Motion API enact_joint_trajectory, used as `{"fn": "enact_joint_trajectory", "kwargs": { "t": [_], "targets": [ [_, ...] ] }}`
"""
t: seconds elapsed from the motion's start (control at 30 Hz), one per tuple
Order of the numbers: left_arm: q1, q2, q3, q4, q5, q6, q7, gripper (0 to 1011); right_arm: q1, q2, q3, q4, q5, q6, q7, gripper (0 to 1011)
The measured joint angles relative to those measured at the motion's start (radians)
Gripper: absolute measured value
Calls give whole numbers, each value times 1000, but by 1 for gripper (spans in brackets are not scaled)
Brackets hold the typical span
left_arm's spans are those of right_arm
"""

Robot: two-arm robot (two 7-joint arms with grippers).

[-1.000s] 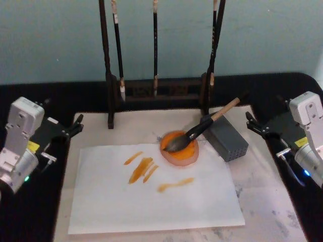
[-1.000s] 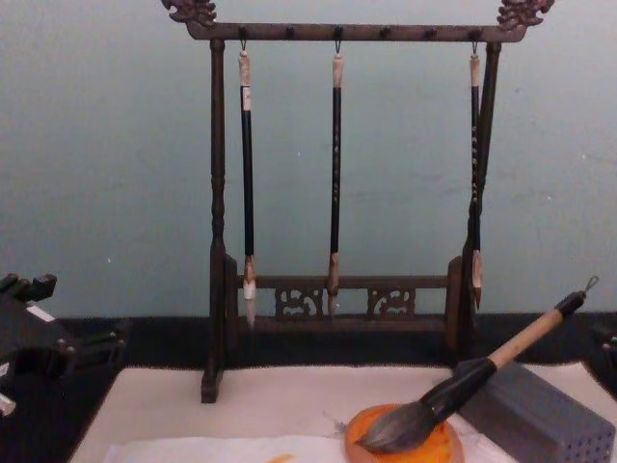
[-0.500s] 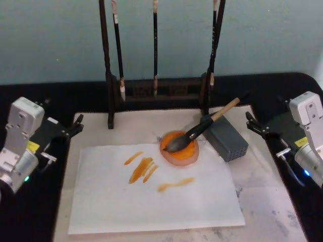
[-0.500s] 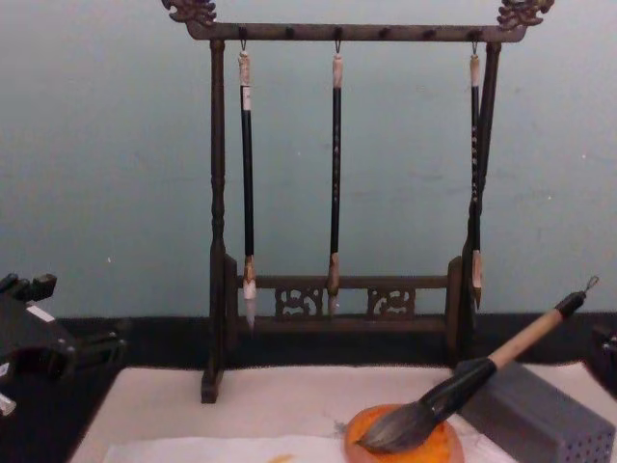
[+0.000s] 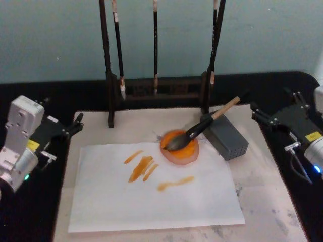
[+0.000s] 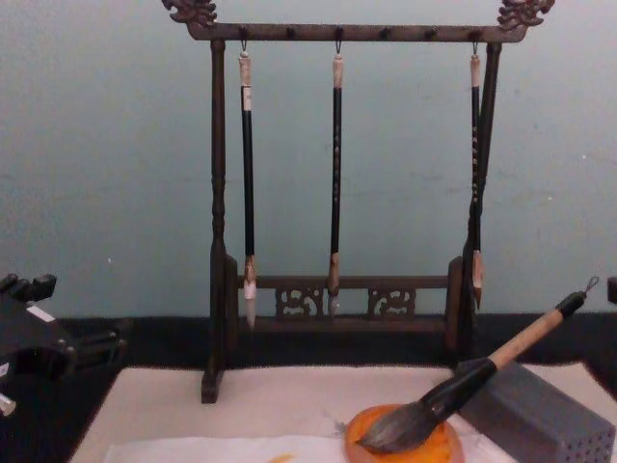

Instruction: Pick up the brush from the inkstone, write on the paper, then place the brush back to its original position.

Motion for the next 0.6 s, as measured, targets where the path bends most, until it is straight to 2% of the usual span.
{"fn": "enact_joint_trajectory", "kwargs": {
  "t": [0.03,0.07,0.1,0.17,0.23,0.27,0.3,0.33,0.4,0.43,0.5,0.53,0.6],
  "targets": [
    [0,0,0,0,0,0,0,1001,-5,-2,7,-7,16,4,7,1000],
    [0,0,0,0,0,0,0,1001,-18,-8,25,-21,55,15,24,1000],
    [0,0,0,0,0,0,0,1001,-18,-8,25,-21,55,15,24,1000],
    [0,0,0,0,0,0,0,1001,-33,-19,48,-35,109,31,48,1000],
    [0,0,0,0,0,0,0,1001,-46,-35,74,-42,177,51,80,1000],
    [0,0,0,0,0,0,0,1001,-53,-48,92,-42,229,70,104,1000],
    [0,0,0,0,0,0,0,1001,-53,-48,92,-42,229,70,104,1000],
    [0,0,0,0,0,0,0,1001,-59,-60,109,-40,278,89,126,1000],
    [0,0,0,0,0,0,0,1001,-64,-75,127,-34,329,111,149,1000],
    [0,0,0,0,0,0,0,1001,-68,-90,146,-25,378,134,169,1000],
    [0,0,0,0,0,0,0,1001,-69,-104,162,-16,422,156,186,1000],
    [0,0,0,0,0,0,0,1001,-69,-118,178,-4,462,177,198,1000],
    [0,0,0,0,0,0,0,1001,-66,-128,189,9,499,195,208,1000]
  ]
}}
